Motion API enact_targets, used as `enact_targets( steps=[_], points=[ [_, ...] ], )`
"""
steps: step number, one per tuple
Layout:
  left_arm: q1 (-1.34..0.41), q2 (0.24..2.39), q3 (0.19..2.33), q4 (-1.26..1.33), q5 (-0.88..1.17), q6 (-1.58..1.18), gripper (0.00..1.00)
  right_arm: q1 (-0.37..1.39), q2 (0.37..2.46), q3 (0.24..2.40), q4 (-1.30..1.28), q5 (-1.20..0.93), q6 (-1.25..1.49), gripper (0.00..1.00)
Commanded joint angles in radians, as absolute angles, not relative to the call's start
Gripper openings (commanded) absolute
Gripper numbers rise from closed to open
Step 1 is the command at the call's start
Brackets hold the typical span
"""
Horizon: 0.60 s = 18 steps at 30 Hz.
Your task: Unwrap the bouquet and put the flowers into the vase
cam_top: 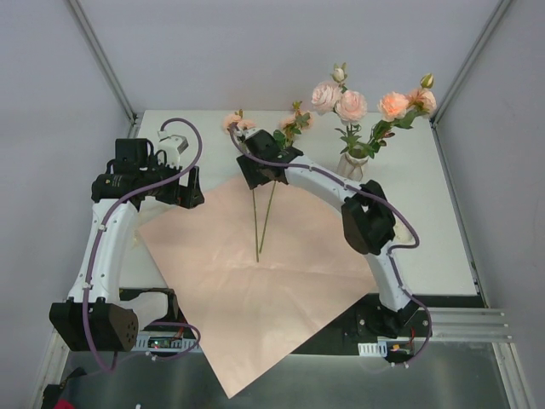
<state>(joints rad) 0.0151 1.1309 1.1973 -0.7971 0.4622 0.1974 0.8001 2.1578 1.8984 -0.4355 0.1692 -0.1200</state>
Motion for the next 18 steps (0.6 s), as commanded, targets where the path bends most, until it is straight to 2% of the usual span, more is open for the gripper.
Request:
enact_targets(
  steps=[1,8,14,18],
  points=[
    [0.025,1.118,1.204,-0.787,0.462,0.216,0.99,0.802,2.232,2.020,-0.529,0.130,-0.098,0.63],
    [0.025,1.135,1.195,-0.787,0.476,0.229,0.99,0.790,2.356,2.123,-0.598,0.068,-0.051,0.63],
    [0.025,1.138,1.192,-0.788,0.492,0.235,0.99,0.796,2.384,2.089,-0.566,0.072,-0.022,0.60],
    [0.025,1.135,1.192,-0.787,0.499,0.242,0.99,0.796,2.420,2.141,-0.583,0.078,-0.021,0.56]
  ],
)
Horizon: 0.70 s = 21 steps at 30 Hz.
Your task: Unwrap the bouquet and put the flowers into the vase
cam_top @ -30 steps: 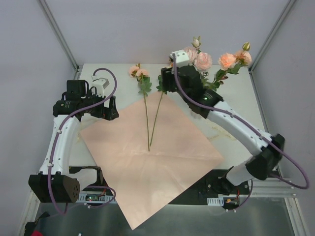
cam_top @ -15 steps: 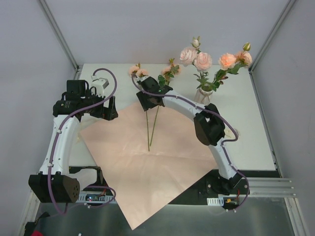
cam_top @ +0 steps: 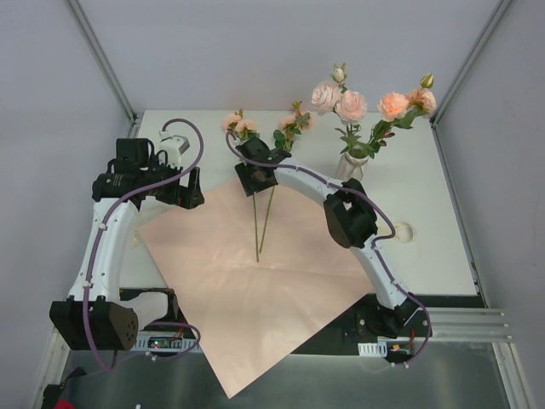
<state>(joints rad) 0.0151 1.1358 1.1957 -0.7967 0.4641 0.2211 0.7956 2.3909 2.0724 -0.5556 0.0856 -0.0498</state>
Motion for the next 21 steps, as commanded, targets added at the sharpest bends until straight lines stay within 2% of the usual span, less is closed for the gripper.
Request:
enact_targets(
  steps=[1,4,7,16,17,20,21],
  points=[
    [0.025,1.134,1.192,-0.788,0.499,0.242,0.99,0.796,2.427,2.155,-0.604,0.083,-0.023,0.56],
    [0.025,1.121,1.190,-0.788,0.509,0.247,0.99,0.796,2.447,2.175,-0.618,0.090,-0.026,0.53],
    [0.025,1.117,1.186,-0.787,0.520,0.247,0.99,0.798,2.460,2.177,-0.621,0.091,-0.022,0.46],
    [0.025,1.123,1.177,-0.779,0.531,0.258,0.99,0.808,2.470,2.169,-0.621,0.140,-0.028,0.20],
    [0.025,1.121,1.175,-0.778,0.531,0.258,0.99,0.808,2.467,2.157,-0.615,0.143,-0.026,0.12],
    [0.025,1.117,1.167,-0.776,0.529,0.253,0.99,0.808,2.444,2.135,-0.595,0.163,-0.025,0.01],
    [0.025,1.112,1.166,-0.776,0.526,0.253,0.99,0.808,2.421,2.128,-0.577,0.167,-0.026,0.01]
  ],
)
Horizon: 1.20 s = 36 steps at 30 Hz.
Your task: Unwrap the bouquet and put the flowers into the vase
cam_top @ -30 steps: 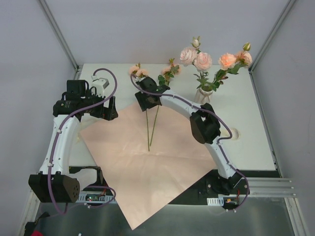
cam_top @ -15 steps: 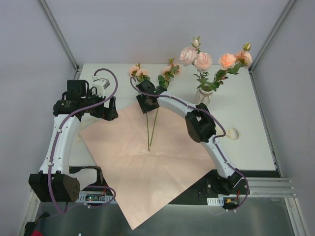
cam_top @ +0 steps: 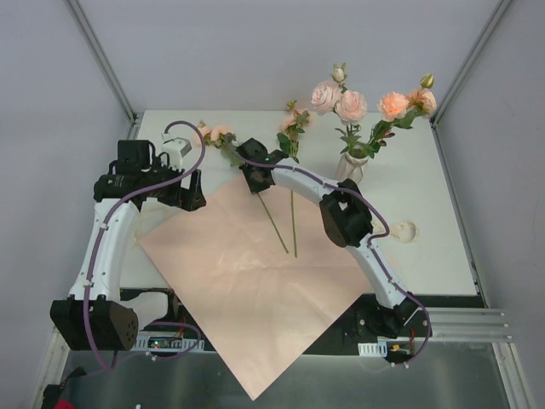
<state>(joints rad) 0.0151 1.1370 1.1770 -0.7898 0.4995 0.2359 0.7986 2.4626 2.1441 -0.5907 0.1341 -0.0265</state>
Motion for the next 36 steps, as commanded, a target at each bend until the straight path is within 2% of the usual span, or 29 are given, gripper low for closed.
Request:
enact_targets(
  steps=[1,11,16,28,29,32,36],
  points=[
    [0.023,1.112,1.164,-0.776,0.525,0.255,0.99,0.810,2.407,2.120,-0.565,0.178,-0.025,0.01],
    [0.025,1.080,1.161,-0.778,0.480,0.253,0.99,0.802,2.131,2.119,-0.414,0.186,-0.051,0.01],
    [0.025,1.062,1.177,-0.788,0.471,0.250,0.99,0.802,1.935,1.938,-0.172,0.173,-0.087,0.01],
    [0.031,1.077,1.164,-0.782,0.457,0.253,0.99,0.798,1.433,1.525,0.392,0.261,-0.423,0.01],
    [0.031,1.083,1.167,-0.784,0.456,0.253,0.99,0.787,1.380,1.488,0.516,0.270,-0.457,0.01],
    [0.032,1.091,1.178,-0.782,0.463,0.252,0.99,0.734,1.310,1.378,0.664,0.272,-0.526,0.01],
    [0.034,1.101,1.183,-0.781,0.463,0.250,0.99,0.643,1.232,1.302,0.710,0.258,-0.520,0.01]
  ],
)
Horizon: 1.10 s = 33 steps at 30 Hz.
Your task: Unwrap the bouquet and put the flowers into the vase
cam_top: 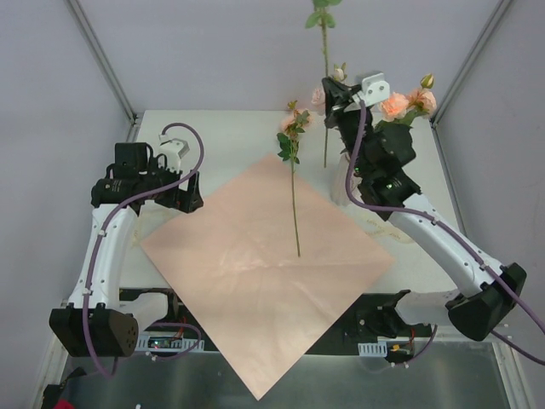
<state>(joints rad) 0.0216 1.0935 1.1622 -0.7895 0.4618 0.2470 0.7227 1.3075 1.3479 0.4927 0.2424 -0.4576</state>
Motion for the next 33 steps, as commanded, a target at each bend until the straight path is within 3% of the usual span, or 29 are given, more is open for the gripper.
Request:
enact_targets(
  steps=[1,11,33],
  points=[
    [0.032,1.103,1.183,-0.781,0.463,0.252,0.99,0.626,1.200,1.272,0.719,0.259,-0.515,0.01],
    [0.032,1.137,1.198,-0.778,0.466,0.252,0.99,0.463,1.098,1.193,0.775,0.244,-0.495,0.01],
    [0.032,1.170,1.243,-0.778,0.477,0.245,0.99,0.377,1.238,1.062,0.997,0.273,-0.428,0.01]
  ],
)
